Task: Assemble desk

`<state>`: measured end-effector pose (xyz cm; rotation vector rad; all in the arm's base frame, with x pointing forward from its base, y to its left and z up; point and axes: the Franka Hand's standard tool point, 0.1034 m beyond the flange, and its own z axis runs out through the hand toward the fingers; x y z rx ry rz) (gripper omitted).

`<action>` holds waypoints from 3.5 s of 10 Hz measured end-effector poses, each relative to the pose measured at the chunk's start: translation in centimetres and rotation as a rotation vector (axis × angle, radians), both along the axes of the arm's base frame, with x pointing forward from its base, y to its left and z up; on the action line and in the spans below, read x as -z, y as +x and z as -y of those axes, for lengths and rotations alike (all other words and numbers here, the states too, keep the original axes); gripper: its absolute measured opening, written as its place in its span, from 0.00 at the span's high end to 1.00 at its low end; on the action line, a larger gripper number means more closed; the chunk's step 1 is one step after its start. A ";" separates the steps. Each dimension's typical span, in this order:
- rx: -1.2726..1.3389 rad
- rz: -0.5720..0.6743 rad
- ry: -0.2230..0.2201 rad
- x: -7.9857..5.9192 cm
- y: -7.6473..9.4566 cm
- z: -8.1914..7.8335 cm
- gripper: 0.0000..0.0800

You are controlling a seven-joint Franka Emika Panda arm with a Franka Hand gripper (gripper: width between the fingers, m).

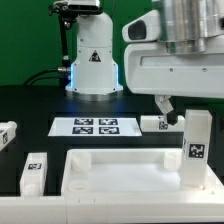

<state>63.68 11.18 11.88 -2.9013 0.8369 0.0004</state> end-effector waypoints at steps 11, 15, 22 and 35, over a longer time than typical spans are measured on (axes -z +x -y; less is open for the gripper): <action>0.528 -0.033 0.027 0.2 -0.2 -0.4 0.64; 0.787 -0.069 0.098 0.3 -0.4 -1.0 0.64; -0.087 0.019 -0.005 -0.4 -0.2 -1.0 0.19; 0.135 0.078 -0.031 -0.4 0.5 0.9 0.65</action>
Offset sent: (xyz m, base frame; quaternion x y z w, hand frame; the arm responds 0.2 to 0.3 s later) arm 0.0000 0.0000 0.0000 0.0000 0.0000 0.0650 0.9979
